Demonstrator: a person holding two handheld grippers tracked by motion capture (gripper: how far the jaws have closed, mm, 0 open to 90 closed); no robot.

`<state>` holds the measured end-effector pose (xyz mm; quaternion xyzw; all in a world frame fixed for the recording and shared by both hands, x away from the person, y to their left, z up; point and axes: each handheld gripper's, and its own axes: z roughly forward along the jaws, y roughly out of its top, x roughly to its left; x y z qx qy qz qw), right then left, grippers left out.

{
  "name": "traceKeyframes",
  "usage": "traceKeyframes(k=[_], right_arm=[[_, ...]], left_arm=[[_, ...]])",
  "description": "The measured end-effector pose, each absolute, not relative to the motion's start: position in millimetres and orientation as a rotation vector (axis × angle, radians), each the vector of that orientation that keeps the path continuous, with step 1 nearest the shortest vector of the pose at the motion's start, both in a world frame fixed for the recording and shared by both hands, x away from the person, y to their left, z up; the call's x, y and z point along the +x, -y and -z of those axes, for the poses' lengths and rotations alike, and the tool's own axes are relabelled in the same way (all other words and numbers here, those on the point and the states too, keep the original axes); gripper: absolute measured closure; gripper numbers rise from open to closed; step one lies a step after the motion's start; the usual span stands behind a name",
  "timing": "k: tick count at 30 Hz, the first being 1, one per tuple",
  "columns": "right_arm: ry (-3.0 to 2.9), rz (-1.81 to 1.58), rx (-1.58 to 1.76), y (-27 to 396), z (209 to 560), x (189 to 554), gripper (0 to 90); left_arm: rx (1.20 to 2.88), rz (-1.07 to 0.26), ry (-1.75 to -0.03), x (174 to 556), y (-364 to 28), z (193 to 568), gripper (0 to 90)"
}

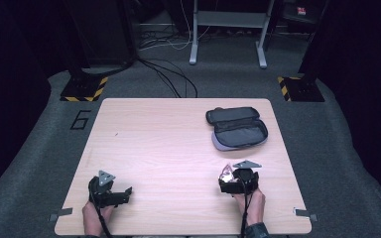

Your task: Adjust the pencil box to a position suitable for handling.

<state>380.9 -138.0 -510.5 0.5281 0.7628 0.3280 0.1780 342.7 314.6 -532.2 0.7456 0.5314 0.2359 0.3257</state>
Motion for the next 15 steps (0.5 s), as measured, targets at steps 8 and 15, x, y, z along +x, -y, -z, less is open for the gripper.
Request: traceKeyframes(k=[8,15], right_arm=[[-2.165,-0.892,1.475,128,516,388,15.3],[-2.178,-0.868,1.468,126,516,388,26.2]], left_arm=[[1.954,-0.619,-1.393,343,-315,532,2.3],[1.959,-0.619,-1.394,342,-315,532,2.6]])
